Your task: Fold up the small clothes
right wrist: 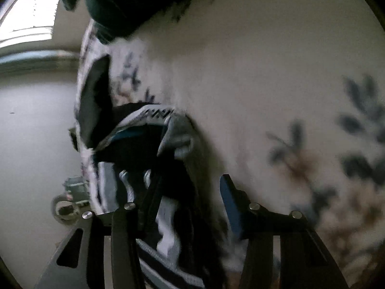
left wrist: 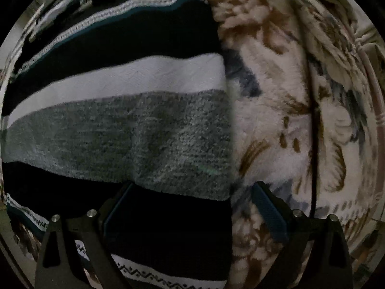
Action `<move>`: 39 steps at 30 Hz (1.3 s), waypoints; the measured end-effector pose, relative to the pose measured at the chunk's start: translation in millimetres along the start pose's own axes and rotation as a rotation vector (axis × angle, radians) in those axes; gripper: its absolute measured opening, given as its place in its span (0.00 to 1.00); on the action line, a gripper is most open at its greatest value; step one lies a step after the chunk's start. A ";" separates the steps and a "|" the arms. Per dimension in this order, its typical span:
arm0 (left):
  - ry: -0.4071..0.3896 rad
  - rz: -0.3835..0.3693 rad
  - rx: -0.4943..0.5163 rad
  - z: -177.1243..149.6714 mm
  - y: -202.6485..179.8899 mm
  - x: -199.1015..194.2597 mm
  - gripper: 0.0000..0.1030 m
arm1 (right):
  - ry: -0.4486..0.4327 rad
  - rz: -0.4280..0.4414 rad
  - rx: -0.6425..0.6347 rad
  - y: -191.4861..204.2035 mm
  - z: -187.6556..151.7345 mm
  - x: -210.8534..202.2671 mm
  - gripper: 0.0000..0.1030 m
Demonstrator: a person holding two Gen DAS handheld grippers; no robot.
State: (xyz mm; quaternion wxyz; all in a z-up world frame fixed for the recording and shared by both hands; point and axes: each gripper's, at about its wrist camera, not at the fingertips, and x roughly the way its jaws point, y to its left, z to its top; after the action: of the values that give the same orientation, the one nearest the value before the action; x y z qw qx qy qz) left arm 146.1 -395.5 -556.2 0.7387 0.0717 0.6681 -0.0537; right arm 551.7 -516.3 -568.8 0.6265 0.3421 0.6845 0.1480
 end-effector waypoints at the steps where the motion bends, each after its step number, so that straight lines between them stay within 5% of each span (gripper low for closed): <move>1: -0.019 -0.002 -0.002 -1.0 0.1 -2.3 0.80 | 0.022 -0.009 0.023 0.4 4.5 11.8 0.50; 3: -0.082 -0.012 -0.008 -2.5 -3.8 -14.7 0.41 | 0.008 -0.003 0.029 3.5 7.3 17.1 0.45; 4: -0.097 -0.017 -0.010 -3.4 -2.1 -20.3 0.08 | -0.007 -0.006 0.012 8.3 7.4 14.5 0.21; 5: -0.111 -0.022 -0.025 -4.3 2.2 -27.7 0.05 | -0.021 -0.010 0.001 12.3 6.8 9.7 0.12; 15: -0.219 -0.182 -0.305 -16.9 101.1 -108.6 0.05 | -0.073 -0.115 -0.129 62.5 3.9 -44.5 0.07; 23: -0.285 -0.233 -0.502 -31.7 204.8 -158.8 0.04 | -0.098 -0.142 -0.225 167.0 -9.6 -52.8 0.06; 30: -0.248 -0.308 -0.641 -47.8 314.9 -134.3 0.04 | -0.087 -0.229 -0.341 299.2 -23.6 20.7 0.06; 39: -0.207 -0.402 -0.768 -75.7 431.7 -94.6 0.04 | -0.038 -0.387 -0.403 402.7 -29.1 173.6 0.06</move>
State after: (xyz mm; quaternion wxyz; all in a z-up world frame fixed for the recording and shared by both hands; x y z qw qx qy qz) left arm 138.0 41.1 -454.7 0.7498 -0.3447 0.5627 0.0488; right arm 641.0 -105.5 -440.9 0.7112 0.0765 0.6820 0.1524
